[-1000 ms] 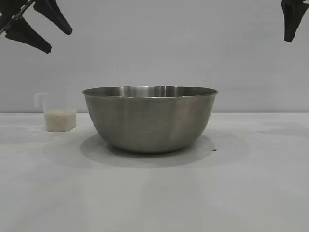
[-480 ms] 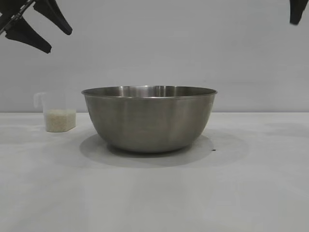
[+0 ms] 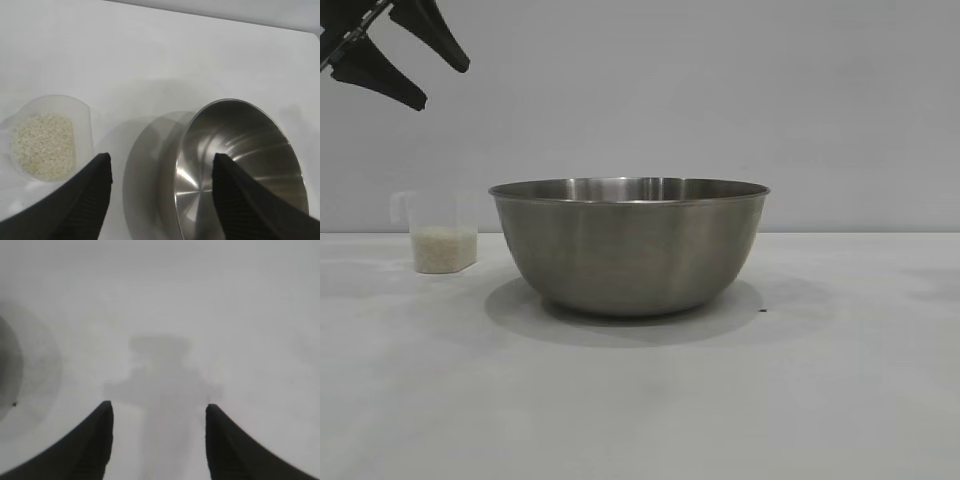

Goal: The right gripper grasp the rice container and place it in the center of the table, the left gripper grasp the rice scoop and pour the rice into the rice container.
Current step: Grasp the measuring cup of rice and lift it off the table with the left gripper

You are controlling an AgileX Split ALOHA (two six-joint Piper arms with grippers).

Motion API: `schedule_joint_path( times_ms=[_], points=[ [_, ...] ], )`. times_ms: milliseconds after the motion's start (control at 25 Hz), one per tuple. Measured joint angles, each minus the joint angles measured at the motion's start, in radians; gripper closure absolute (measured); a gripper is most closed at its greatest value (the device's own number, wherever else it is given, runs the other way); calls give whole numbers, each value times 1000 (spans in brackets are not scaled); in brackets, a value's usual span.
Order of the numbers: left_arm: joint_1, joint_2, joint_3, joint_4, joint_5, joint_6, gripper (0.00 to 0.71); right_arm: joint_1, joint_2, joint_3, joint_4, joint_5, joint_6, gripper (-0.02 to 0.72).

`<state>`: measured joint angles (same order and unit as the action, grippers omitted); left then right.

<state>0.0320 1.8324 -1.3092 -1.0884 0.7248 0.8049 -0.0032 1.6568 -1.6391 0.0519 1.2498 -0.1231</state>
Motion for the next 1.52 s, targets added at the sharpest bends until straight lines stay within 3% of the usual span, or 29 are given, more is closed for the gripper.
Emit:
schedule_joint_path(
  times_ms=[760,1080,1520],
  points=[
    [0,0,0,1,8,-2,322,0,-723,722,14,2,2,345],
    [0,0,0,3,27,-2,322,0,-1037,917,24,7,4,345],
    [0,0,0,3,42,-2,322,0,-1254,1098,27,11,4,345]
  ],
)
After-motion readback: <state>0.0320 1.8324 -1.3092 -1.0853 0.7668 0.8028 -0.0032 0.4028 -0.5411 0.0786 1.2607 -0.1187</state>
